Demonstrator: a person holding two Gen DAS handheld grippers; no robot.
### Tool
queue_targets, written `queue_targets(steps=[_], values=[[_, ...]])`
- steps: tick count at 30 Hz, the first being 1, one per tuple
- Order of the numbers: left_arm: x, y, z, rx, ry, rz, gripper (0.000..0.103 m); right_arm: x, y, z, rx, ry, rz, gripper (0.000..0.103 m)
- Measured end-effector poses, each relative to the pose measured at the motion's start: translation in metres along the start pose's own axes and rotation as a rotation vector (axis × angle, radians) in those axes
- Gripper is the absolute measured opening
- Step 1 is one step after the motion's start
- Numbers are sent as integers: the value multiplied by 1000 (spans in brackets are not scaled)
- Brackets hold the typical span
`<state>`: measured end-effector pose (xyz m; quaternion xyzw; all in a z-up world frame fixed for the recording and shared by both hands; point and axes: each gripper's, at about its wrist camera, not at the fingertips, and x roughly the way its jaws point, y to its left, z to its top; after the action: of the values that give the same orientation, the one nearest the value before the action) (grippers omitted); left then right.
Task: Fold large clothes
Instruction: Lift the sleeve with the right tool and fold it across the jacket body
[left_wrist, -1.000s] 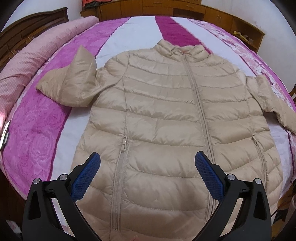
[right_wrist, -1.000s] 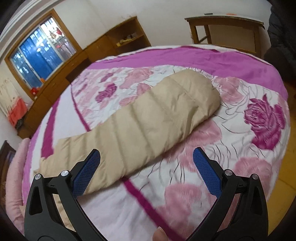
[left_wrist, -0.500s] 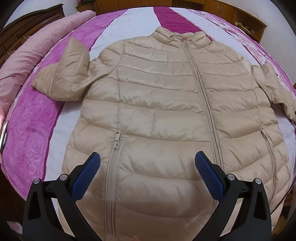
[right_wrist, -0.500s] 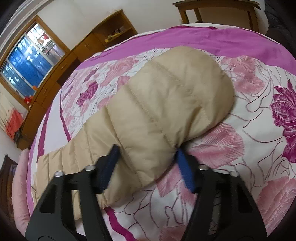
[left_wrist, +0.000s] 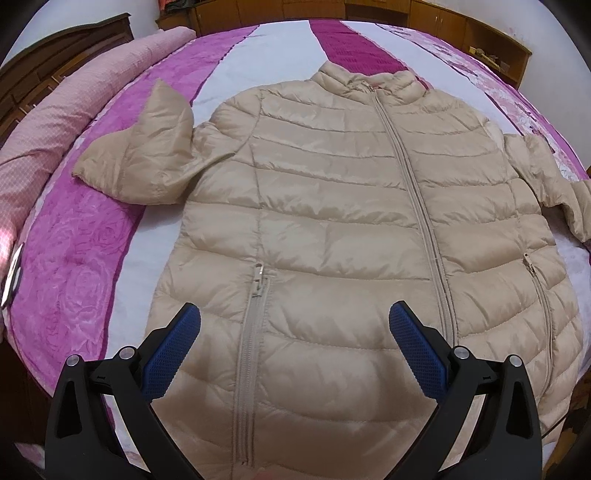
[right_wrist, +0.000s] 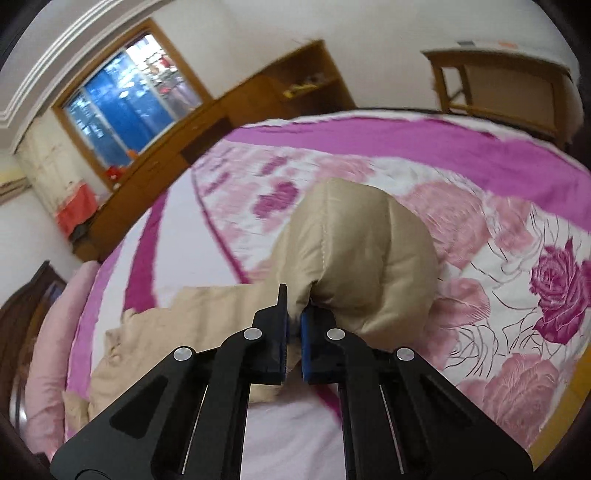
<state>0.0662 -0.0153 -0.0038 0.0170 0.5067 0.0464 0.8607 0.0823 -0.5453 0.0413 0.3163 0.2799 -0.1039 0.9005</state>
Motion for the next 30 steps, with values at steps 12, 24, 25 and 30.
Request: queue_targets(steps=[12, 24, 25, 30], values=[[-15, 32, -1, -51, -38, -24, 98, -45, 127, -6, -151, -9, 215, 6], [-25, 71, -3, -91, -72, -8, 98, -31, 232, -47, -307, 96, 331, 6], [-25, 74, -4, -95, -72, -8, 98, -30, 237, -52, -315, 103, 337, 6], [-22, 88, -4, -115, -71, -12, 98, -17, 271, -81, -340, 150, 370, 6]])
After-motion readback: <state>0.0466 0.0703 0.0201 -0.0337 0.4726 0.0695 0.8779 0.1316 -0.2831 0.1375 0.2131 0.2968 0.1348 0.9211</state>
